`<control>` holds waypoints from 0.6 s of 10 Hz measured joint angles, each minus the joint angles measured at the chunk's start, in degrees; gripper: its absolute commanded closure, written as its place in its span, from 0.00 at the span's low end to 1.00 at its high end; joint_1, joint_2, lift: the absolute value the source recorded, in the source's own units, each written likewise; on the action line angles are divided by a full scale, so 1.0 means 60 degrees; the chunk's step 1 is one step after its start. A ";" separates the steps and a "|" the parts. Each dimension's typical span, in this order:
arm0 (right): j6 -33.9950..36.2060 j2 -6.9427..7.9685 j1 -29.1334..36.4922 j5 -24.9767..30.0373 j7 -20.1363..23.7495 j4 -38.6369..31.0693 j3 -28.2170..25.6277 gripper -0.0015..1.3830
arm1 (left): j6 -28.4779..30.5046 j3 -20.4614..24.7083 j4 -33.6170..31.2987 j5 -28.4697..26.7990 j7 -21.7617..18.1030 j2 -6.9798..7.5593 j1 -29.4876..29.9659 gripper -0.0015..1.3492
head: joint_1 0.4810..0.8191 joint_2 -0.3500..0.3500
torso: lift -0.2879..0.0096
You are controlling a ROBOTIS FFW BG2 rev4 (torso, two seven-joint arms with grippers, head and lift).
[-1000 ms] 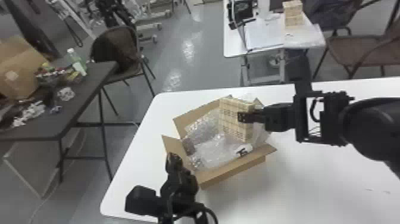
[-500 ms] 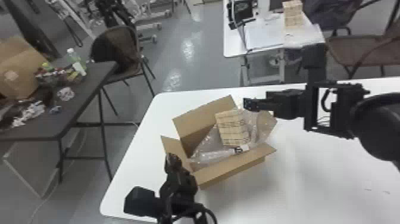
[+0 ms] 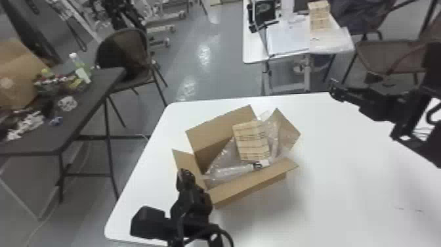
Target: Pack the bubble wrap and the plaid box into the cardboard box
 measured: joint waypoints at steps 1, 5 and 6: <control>-0.0918 0.0050 0.0754 0.0138 -0.0140 -0.0126 -0.0467 0.14 | -0.0049 -0.0001 0.0000 0.0035 0.0000 0.0000 0.0009 0.89 | 0.63 0.83 | 0.63; -0.5295 0.0123 0.3758 -0.0093 -0.1997 0.0691 -0.1011 0.14 | -0.0408 -0.0047 0.0155 0.0313 -0.0001 -0.0044 0.0053 0.89 | 0.63 0.70 | 0.63; -0.6090 0.0152 0.4201 -0.0083 -0.2303 0.0893 -0.1019 0.14 | -0.0450 -0.0056 0.0177 0.0350 0.0000 -0.0045 0.0048 0.89 | 0.63 0.68 | 0.63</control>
